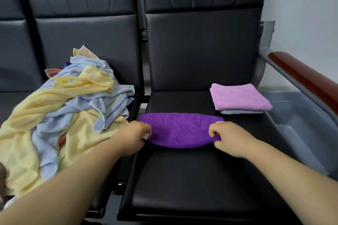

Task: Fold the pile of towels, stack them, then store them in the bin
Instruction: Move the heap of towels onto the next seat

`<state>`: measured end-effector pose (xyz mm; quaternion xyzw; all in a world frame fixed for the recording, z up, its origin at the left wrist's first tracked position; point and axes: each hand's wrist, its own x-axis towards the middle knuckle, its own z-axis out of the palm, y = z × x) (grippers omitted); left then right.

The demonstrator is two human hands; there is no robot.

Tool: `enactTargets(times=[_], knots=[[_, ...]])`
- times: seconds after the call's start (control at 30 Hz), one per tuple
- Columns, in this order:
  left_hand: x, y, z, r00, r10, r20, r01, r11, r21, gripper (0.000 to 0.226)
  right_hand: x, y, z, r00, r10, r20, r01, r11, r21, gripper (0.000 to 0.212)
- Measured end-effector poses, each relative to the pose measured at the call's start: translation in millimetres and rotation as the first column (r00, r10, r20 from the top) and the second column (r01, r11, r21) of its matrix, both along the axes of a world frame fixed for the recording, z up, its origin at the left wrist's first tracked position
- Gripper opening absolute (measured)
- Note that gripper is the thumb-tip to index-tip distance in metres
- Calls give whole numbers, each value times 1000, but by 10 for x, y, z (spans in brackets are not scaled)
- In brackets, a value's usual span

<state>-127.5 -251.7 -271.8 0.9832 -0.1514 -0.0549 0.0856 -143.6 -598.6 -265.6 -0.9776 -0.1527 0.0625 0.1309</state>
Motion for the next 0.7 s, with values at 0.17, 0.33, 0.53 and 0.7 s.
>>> enactTargets(times=[0.17, 0.33, 0.53, 0.7], knots=[[-60, 53, -16, 988, -41, -149, 46, 998, 31, 23, -68, 9, -18, 995, 21, -100, -22, 1000, -9, 19], [-133, 21, 99, 979, 34, -203, -13, 994, 104, 30, -129, 9, 28, 985, 31, -170, -32, 999, -1, 6], [-205, -411, 110, 994, 105, 21, -106, 987, 117, 38, -145, 67, 138, 968, -64, -242, 111, 977, 185, 26], [-284, -899, 15, 993, 119, 14, -118, 991, -71, 34, -32, 16, 28, 976, -210, -64, 220, 947, 235, 16]])
